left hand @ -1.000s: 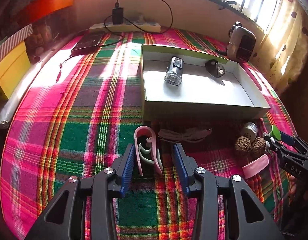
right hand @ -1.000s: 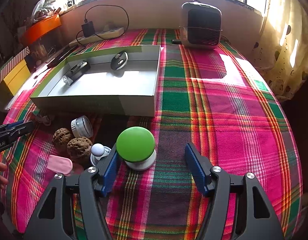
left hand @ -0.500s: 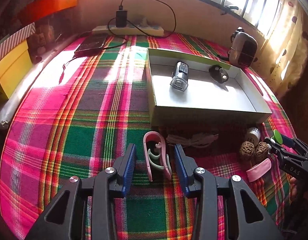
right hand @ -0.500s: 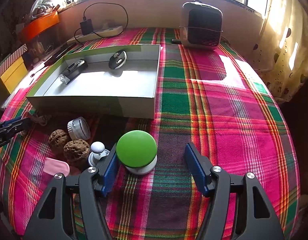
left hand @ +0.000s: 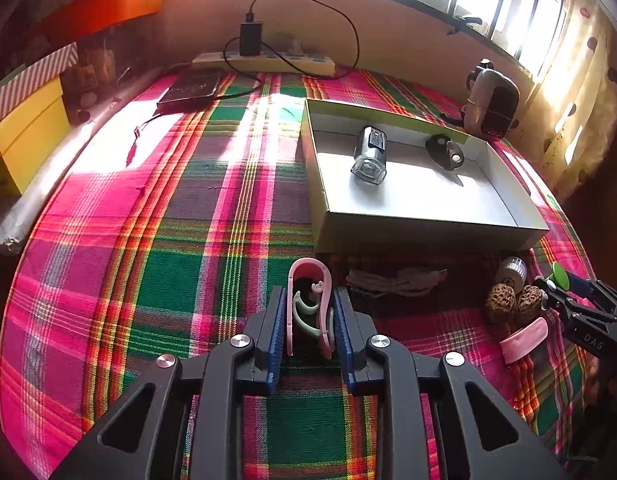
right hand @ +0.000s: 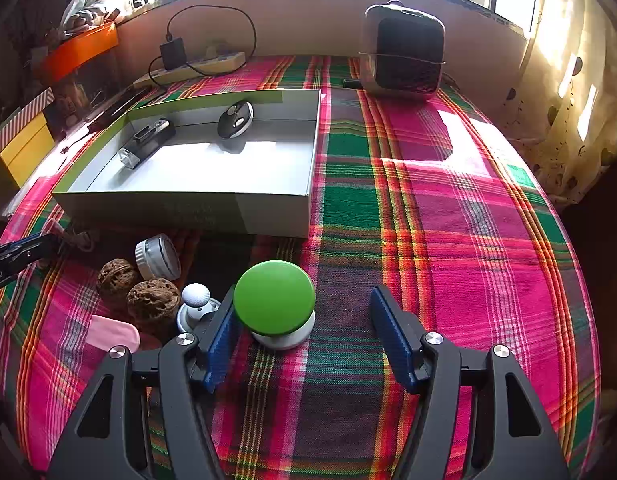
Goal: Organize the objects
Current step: 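Close the left tool on the pink clip while the right tool grasps the green-topped knob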
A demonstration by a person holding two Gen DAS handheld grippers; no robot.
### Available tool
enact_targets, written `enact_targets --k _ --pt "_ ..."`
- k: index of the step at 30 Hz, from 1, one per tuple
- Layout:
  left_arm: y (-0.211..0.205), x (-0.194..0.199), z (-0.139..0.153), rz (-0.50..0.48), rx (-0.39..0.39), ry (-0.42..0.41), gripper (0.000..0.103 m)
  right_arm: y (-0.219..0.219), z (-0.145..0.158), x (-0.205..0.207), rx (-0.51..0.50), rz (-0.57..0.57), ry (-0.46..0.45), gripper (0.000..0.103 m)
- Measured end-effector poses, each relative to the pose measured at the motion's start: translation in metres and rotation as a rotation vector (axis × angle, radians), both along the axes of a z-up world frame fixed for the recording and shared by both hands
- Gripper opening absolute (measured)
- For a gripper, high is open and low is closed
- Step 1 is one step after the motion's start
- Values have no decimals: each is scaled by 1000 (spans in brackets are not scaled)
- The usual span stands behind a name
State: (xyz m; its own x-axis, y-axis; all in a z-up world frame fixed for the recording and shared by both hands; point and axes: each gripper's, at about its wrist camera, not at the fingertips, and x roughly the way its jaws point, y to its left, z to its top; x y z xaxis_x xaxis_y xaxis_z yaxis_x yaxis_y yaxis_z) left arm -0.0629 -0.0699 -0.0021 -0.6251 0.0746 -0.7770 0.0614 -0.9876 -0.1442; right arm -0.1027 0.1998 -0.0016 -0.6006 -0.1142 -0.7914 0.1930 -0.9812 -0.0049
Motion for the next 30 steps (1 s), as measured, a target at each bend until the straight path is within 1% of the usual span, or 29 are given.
enact_targets --k 1,3,5,7,9,13,30 --pt "0 0 0 0 0 1 21 0 0 0 0 -3 2 61" --pt "0 0 0 1 5 1 21 1 1 0 -1 -9 6 53" --pt "-1 0 0 3 7 1 21 2 1 1 -3 -11 7 52" --pt "-1 0 0 1 5 2 21 2 1 1 -3 -9 8 48" --pt "-1 0 0 3 7 1 21 2 1 1 -4 -4 10 41" --pt "-1 0 0 3 7 0 21 1 2 0 -2 -3 13 34" --pt "-1 -2 1 6 -1 1 21 1 2 2 -10 -10 14 34"
